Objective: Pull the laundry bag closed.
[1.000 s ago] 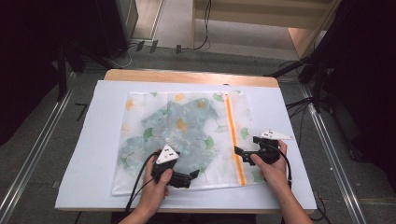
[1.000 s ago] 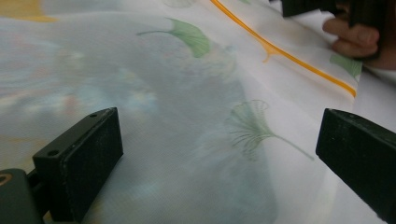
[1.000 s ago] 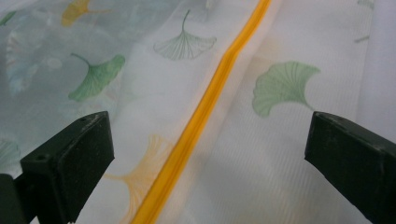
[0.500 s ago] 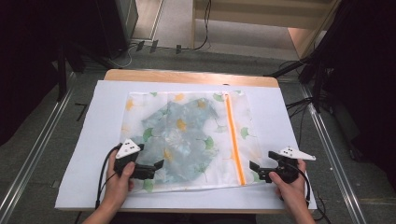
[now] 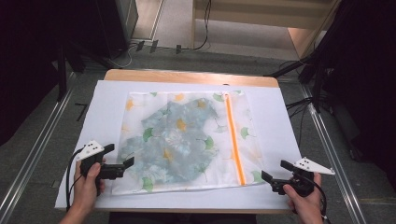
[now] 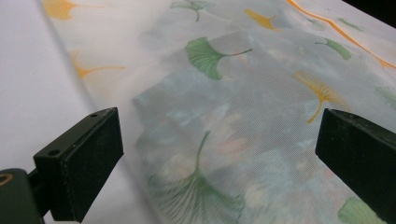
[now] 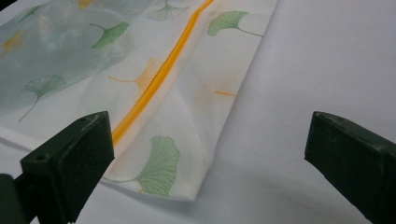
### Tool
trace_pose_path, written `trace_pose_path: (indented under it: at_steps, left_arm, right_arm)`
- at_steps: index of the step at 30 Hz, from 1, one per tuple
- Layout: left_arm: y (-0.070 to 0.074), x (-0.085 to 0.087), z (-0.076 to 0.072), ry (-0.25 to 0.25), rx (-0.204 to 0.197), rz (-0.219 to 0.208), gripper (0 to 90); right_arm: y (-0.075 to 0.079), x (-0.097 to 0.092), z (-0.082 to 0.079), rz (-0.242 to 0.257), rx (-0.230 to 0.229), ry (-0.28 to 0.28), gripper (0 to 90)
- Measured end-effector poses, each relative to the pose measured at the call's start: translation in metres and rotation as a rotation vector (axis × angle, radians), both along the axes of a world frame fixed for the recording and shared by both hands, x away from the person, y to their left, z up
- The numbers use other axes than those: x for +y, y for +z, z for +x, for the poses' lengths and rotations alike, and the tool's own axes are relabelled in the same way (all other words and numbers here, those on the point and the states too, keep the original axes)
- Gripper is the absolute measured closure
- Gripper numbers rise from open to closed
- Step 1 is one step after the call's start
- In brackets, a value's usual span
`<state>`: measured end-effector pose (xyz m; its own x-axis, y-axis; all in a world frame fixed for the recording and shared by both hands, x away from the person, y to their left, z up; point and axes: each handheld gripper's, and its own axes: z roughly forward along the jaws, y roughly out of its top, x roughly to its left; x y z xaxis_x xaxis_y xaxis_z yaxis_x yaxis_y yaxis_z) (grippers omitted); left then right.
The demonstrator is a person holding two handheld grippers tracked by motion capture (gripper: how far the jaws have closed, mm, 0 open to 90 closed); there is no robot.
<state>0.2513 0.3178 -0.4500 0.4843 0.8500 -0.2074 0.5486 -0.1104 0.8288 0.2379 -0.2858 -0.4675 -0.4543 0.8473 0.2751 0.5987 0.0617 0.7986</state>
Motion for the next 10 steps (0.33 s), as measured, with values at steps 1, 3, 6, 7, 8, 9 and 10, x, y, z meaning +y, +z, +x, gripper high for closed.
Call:
trace_pose_path:
  at_steps: [1,3,6,7,8,9,10]
  left_arm:
    - [0.0001,0.0025,-0.0012,0.004,0.004,0.004,0.6]
    - [0.0002,0.0055,-0.0026,0.001,0.009,0.030,0.6]
    - [-0.0014,0.0086,-0.0008,0.023,0.056,0.042,0.6]
    - [-0.0013,0.0091,-0.0004,0.036,0.064,0.039,0.6]
    - [-0.0013,0.0092,0.0001,0.038,0.070,0.035,0.7]
    - [-0.0012,0.0083,0.0002,0.045,0.075,0.046,2.3]
    - [-0.0018,0.0069,0.0006,0.047,0.085,0.065,5.4]
  right_arm:
    - [-0.0001,-0.0021,-0.0011,-0.004,0.005,-0.010,1.6]
    - [-0.0004,-0.0050,-0.0022,-0.010,0.021,-0.025,1.6]
    - [-0.0010,-0.0061,-0.0022,-0.006,0.044,-0.044,1.6]
    - [-0.0015,-0.0054,-0.0016,-0.004,0.052,-0.047,1.6]
    - [-0.0024,-0.0047,-0.0007,-0.005,0.062,-0.038,1.5]
    - [-0.0034,-0.0033,0.0004,-0.008,0.072,-0.033,1.5]
    - [-0.0047,-0.0014,0.0019,-0.014,0.081,-0.029,1.5]
